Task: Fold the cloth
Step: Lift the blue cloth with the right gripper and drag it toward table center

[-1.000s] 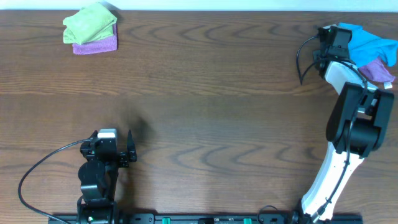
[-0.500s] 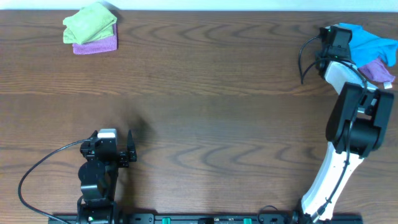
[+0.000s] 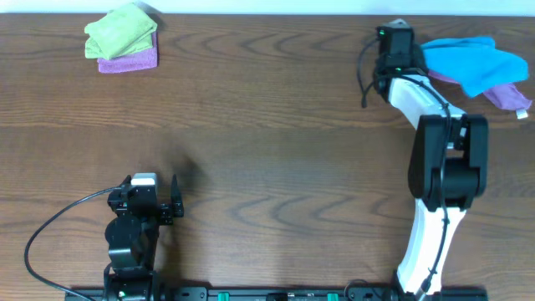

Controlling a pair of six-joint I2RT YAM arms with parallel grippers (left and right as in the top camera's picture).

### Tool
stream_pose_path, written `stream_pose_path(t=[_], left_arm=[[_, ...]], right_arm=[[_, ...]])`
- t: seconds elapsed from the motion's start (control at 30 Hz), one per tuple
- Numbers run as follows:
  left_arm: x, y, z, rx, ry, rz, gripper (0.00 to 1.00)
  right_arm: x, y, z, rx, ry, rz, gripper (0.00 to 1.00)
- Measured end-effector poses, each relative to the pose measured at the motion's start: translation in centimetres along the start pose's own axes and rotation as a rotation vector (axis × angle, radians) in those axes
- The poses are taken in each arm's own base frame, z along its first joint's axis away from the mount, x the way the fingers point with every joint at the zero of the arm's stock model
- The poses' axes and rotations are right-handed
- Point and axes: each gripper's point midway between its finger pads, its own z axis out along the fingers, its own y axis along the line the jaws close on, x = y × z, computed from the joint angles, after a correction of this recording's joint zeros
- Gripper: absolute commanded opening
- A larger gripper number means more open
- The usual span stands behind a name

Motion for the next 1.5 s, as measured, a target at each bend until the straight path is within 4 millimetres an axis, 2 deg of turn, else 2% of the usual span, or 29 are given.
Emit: stream_pose_path(t=[0.1,0.2,0.4,0.5,0.63,0.87,1.03,1.3,1.4,1.5], left_arm=[[0.0,0.0,0.0,0.000,0.000,0.000,0.95],[0.0,0.0,0.0,0.000,0.000,0.000,0.95],[0.0,0.0,0.0,0.000,0.000,0.000,0.95],[0.0,0.0,0.0,0.000,0.000,0.000,0.95],[0.0,0.0,0.0,0.000,0.000,0.000,0.95],[0.0,0.0,0.0,0.000,0.000,0.000,0.95],[0.0,0.0,0.0,0.000,0.000,0.000,0.95],[0.0,0.0,0.0,0.000,0.000,0.000,0.95],[0.0,0.0,0.0,0.000,0.000,0.000,0.95],[0.0,0.0,0.0,0.000,0.000,0.000,0.95]], right_arm=[[-1.0,-0.9,-2.7,-0.035,-0.006,-0.011,0.01],[-2.1,-3.2,-5.8,-0.040,-0.023,-0.001,0.01],[-4.7,-5.2,-11.4,-0.049,-0.099,0.013,0.01],[-5.7,-6.4,-13.5,-0.043,-0.136,0.033,0.01],[-5.2,-8.0,-16.0,-0.065,-0.133,0.059,0.01],[-4.4,-9.2,-22.4,-0.237,-0.176,0.136,0.01],[-4.7,-7.8,-27.2,-0.399,-0.233,0.143,0.01],[-4.6,-2.8,-35.0,-0.610,-0.260,0.040,0.01],[-4.0,-1.8,-37.1,-0.656,-0.259,0.020,0.01],[-3.4,-1.6,-39.1,-0.687,-0.268,0.019,0.01]])
